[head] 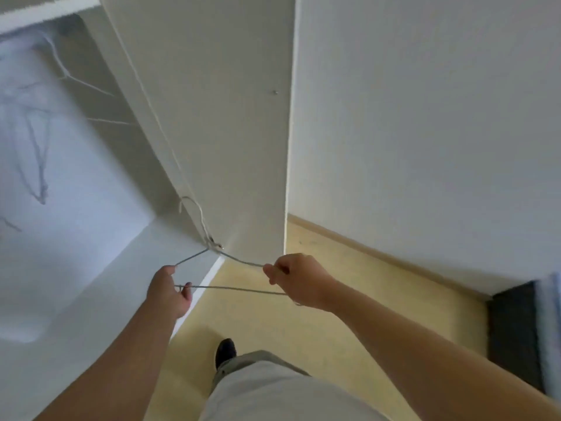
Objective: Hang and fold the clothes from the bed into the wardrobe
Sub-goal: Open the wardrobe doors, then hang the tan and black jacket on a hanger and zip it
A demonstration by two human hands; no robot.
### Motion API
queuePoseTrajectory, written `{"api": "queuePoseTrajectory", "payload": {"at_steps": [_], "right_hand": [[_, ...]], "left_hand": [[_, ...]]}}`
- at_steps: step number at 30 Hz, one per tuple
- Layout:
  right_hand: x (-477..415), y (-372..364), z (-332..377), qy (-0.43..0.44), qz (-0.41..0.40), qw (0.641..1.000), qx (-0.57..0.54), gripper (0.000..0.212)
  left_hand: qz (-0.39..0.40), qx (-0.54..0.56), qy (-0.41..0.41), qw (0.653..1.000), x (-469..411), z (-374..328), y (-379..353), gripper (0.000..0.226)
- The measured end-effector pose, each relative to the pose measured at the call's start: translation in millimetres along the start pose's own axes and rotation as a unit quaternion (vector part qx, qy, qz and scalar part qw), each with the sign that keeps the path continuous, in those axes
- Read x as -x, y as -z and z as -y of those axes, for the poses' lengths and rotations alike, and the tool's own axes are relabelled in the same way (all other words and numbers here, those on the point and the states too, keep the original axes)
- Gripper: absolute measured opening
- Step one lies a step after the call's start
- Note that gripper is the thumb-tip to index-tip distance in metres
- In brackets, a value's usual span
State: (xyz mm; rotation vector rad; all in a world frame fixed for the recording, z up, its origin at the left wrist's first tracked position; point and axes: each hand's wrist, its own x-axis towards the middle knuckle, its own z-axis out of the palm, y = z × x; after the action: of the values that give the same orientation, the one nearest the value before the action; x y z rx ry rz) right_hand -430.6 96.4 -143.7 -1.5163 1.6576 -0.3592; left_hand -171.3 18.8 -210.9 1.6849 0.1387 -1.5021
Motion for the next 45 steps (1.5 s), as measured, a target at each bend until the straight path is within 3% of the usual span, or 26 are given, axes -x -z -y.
{"api": "queuePoseTrajectory", "payload": {"at_steps": [4, 8, 11, 15, 21, 25, 28, 34, 37, 39, 42, 45], "right_hand": [[64, 59, -107, -0.143, -0.092, 0.985, -0.011, 0.058], [131, 107, -215, -0.272, -0.249, 0.93, -0.002, 0.064], [188, 124, -283, -0.355, -0.303, 0.884, -0.024, 0.063], [251, 138, -353, -0.478, -0.372, 0.795, -0.038, 0.063], [331, 168, -424, -0.616, -0.436, 0.651, -0.082, 0.041], [373, 182, -463, -0.623, -0.54, 0.539, -0.177, 0.043], [398, 182, -480, -0.592, -0.601, 0.475, -0.252, 0.041], [458, 185, -528, -0.579, -0.626, 0.427, -0.301, 0.068], [496, 191, -554, -0.582, -0.631, 0.42, -0.295, 0.072], [522, 200, -570, -0.561, -0.638, 0.418, -0.322, 0.07], [552, 218, -598, -0.523, -0.643, 0.411, -0.379, 0.05], [571, 233, -625, -0.469, -0.67, 0.359, -0.45, 0.04]], "left_hand": [[0.055, -0.153, 0.016, 0.987, 42, 88, -79, 0.043], [0.127, -0.278, 0.047, 0.951, 84, 166, -170, 0.04], [0.181, -0.363, 0.05, 0.913, 117, 228, -243, 0.032], [0.266, -0.463, 0.048, 0.844, 163, 326, -335, 0.025], [0.365, -0.578, 0.016, 0.73, 251, 474, -437, 0.018], [0.42, -0.625, -0.018, 0.658, 310, 571, -483, 0.015], [0.449, -0.657, -0.039, 0.604, 347, 637, -487, 0.019], [0.512, -0.673, -0.026, 0.533, 409, 760, -463, 0.032], [0.519, -0.692, -0.027, 0.502, 433, 809, -454, 0.033], [0.531, -0.708, -0.033, 0.465, 449, 836, -449, 0.035], [0.546, -0.726, -0.049, 0.415, 472, 873, -449, 0.031], [0.546, -0.742, -0.063, 0.383, 488, 909, -458, 0.028]]}}
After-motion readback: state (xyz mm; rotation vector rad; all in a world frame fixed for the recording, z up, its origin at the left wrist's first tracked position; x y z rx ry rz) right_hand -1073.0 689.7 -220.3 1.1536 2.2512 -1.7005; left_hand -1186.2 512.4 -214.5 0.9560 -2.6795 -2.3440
